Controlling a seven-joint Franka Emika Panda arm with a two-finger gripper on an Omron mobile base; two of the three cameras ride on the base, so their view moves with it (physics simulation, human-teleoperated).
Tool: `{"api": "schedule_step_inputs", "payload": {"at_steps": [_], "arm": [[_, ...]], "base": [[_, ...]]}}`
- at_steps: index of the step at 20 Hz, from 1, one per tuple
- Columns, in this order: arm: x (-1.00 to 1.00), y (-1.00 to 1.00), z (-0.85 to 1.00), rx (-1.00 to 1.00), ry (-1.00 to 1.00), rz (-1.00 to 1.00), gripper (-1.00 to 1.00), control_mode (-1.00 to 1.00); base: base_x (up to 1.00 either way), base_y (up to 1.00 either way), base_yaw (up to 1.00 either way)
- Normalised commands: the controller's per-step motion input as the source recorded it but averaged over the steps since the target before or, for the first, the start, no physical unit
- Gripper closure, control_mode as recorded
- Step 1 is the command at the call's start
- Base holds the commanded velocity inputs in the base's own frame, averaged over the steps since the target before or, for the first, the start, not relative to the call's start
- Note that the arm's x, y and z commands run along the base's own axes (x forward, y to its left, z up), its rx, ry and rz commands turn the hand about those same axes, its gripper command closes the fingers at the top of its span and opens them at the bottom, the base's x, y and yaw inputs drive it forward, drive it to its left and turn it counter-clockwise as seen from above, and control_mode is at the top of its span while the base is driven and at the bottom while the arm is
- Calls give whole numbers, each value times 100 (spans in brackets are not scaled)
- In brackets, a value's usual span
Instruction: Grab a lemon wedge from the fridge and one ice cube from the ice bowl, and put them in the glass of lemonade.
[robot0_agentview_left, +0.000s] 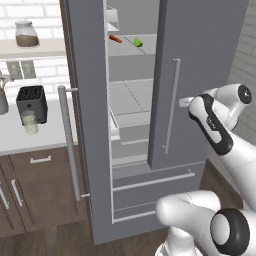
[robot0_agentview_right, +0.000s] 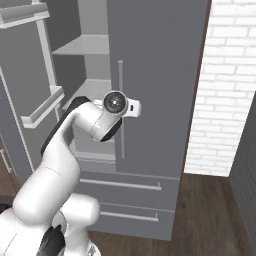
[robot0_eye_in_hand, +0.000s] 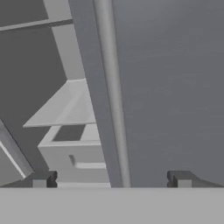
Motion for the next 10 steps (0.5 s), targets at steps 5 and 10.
{"api": "schedule_step_inputs", "payload": {"at_steps": [5, 10], "arm": [[58, 1, -3, 0, 0, 0, -100, -100], [47, 0, -2, 0, 0, 0, -100, -100]], "base": [[0, 0, 0], [0, 0, 0]]}}
